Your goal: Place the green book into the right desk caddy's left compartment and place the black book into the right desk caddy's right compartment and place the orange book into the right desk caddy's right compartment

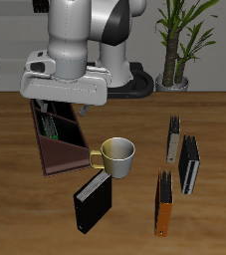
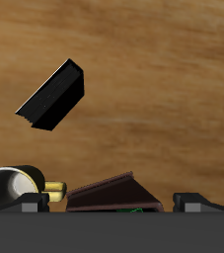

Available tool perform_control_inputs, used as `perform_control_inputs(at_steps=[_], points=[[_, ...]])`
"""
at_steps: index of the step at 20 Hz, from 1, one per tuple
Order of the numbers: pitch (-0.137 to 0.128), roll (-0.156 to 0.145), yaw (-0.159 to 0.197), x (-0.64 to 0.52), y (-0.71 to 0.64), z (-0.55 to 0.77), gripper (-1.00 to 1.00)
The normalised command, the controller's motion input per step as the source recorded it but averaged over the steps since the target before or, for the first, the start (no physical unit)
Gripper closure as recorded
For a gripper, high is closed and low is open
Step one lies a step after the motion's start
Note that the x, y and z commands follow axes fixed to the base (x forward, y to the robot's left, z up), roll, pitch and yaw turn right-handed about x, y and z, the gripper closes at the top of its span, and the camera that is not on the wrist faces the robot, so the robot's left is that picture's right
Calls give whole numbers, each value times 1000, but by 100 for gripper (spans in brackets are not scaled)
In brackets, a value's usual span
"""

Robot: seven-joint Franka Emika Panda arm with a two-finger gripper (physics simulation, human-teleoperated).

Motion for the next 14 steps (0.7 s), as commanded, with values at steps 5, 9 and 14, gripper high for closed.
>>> perform_control_inputs(at_steps=[5,9,14], points=[[9,-18,-86,259,137,-25,-100],[-13,8,-64,280,340,-75,-100],[-5,15,-62,165,320,-90,-100]])
